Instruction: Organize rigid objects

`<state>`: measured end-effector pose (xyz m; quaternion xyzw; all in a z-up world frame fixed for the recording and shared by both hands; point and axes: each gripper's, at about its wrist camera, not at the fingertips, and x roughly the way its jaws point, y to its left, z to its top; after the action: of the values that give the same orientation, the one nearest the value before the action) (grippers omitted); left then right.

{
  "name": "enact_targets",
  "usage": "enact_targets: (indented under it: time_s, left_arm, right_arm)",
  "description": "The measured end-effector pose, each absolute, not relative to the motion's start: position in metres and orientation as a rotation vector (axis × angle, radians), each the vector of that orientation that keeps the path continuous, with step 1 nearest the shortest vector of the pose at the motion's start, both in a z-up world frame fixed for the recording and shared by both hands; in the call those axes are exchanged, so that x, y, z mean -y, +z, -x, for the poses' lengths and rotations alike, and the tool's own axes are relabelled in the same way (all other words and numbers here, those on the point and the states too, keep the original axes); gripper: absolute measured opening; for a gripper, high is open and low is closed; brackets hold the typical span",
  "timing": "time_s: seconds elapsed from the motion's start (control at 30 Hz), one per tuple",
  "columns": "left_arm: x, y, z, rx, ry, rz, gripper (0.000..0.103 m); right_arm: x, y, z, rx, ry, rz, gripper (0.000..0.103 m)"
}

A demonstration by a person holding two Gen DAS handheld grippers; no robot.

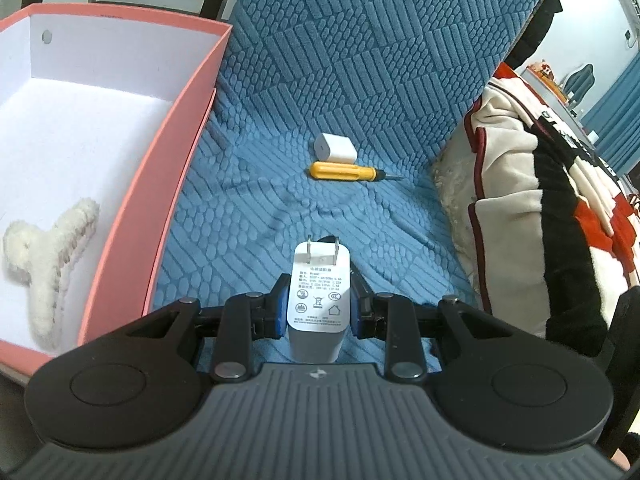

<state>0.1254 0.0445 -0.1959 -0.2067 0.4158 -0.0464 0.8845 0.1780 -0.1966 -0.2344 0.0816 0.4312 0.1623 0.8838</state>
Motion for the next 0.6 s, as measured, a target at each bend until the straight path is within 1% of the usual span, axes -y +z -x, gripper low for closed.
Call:
enact_targets:
  time_s: [0.03,0.07,0.23,0.47,0.57,0.6]
  left_arm:
    - [-0.045,-0.198,-0.125,-0.868,-0.093,0.431,0.033]
    - [-0.045,-0.200,-0.124,-0.871,-0.090,0.431,0.033]
    - [-0.045,-0.205,-0.123,-0.878,-0.067,0.427,0.033]
    - [-0.044,-0.205,-0.122,-0.873,-0.048,0.418,0.033]
    - [-0.042,-0.206,-0.123,-0.871,-0.045,0.412,0.033]
    - [-0.042,-0.207,-0.123,-0.873,-0.045,0.409,0.033]
  right_arm:
    - [0.192,-0.235,-0.178,-0.880,0.359,-0.145,0.037]
    - [0.186,-0.235,-0.179,-0.864,0.376,-0.117,0.038]
    - [0.168,-0.248,-0.198,-0.840,0.431,-0.025,0.037]
    - [0.157,-0.267,-0.224,-0.892,0.482,-0.001,0.037]
    - [0.143,-0.270,-0.224,-0.843,0.491,0.109,0.037]
    - [0.139,-0.271,-0.224,-0.827,0.486,0.139,0.033]
